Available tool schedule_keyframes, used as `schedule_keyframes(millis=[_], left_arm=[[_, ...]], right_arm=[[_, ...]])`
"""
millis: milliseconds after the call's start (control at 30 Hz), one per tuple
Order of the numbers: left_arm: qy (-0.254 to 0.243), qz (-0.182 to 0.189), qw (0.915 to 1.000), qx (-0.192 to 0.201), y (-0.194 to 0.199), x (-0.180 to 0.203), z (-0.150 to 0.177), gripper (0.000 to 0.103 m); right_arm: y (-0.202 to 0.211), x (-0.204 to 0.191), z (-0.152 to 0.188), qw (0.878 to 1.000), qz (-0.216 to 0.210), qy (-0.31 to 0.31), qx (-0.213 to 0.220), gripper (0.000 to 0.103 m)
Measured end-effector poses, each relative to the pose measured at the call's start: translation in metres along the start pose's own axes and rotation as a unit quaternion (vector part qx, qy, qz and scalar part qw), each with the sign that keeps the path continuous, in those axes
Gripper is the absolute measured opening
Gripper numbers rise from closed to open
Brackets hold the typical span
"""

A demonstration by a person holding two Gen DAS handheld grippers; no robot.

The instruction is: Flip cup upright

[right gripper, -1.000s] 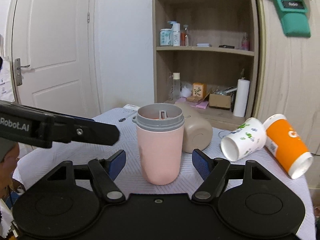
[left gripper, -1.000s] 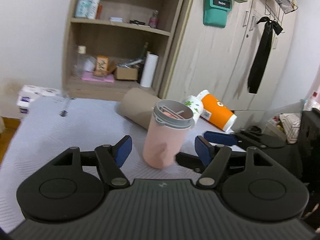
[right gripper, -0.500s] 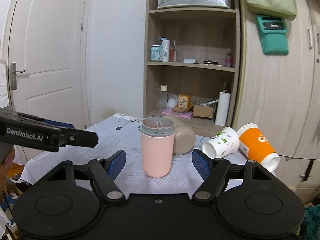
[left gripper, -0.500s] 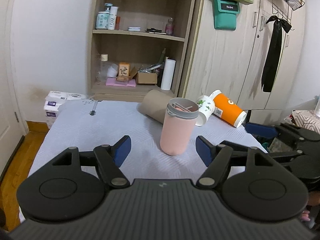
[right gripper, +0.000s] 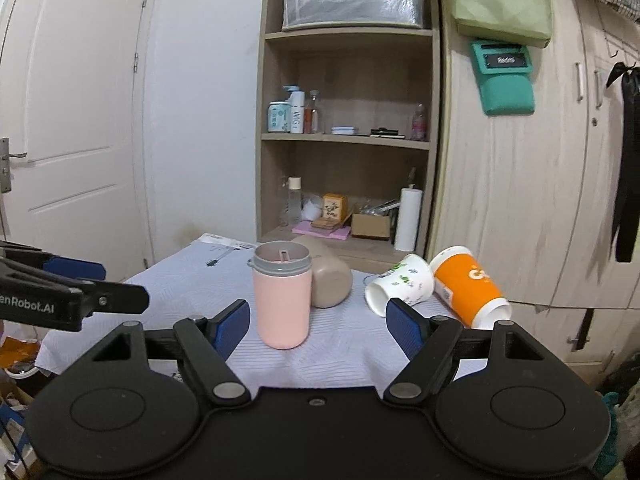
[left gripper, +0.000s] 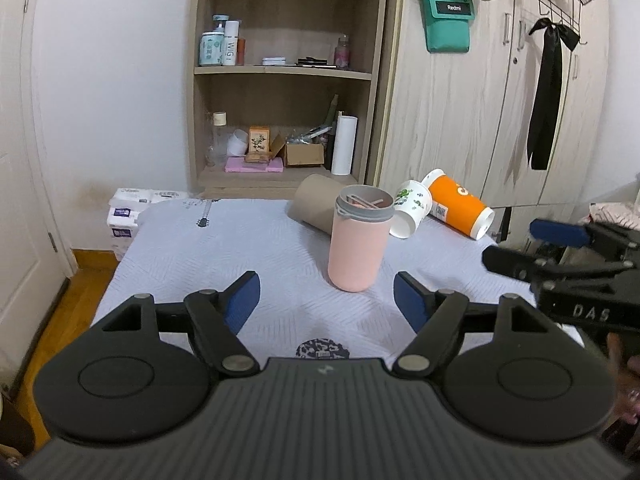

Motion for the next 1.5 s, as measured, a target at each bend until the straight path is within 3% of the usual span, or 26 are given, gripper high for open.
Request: schedule_keyframes(millis=[133, 367, 533, 800, 1500], left_arm=[[0.002, -0.005, 1.0000, 0.000, 0.003, 0.000, 0.001, 0.076], [0.011, -0.013, 0.9998, 0.000, 0.001, 0.001, 0.002, 0.093], [0.016, -0.029, 0.9994, -0.003, -0.001, 0.002, 0.003, 0.103], [0.027, -0.070, 0.9961, -0.047, -0.010, -0.003, 0.006, 0.103], [0.022, -0.074, 0.9946, -0.069, -0.016, -0.004, 0.010, 0.103]], right_arm=[[0.005, 0.003, 0.000, 1.000, 0.014, -0.005, 0.002, 0.080], [0.011, 0.008, -0.002, 0.999, 0.045, -0.030, 0.010, 0.103], [0.011, 0.010, -0.002, 0.996, 0.078, -0.038, 0.004, 0.103], [0.009, 0.009, 0.000, 0.995, 0.093, -0.044, -0.010, 0.103], [0.008, 0.006, 0.002, 0.994, 0.108, -0.033, -0.013, 0.103]])
Point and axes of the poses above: each gripper's, at about its wrist camera, not at the fingertips, and y roughly against the way its jaws point, x to its right, z to its underside, the point moved 3 cm from there along -y, roughly the way its jaws point, and after that the axes turned 13 degrees about -y, right-handed, at the moved point
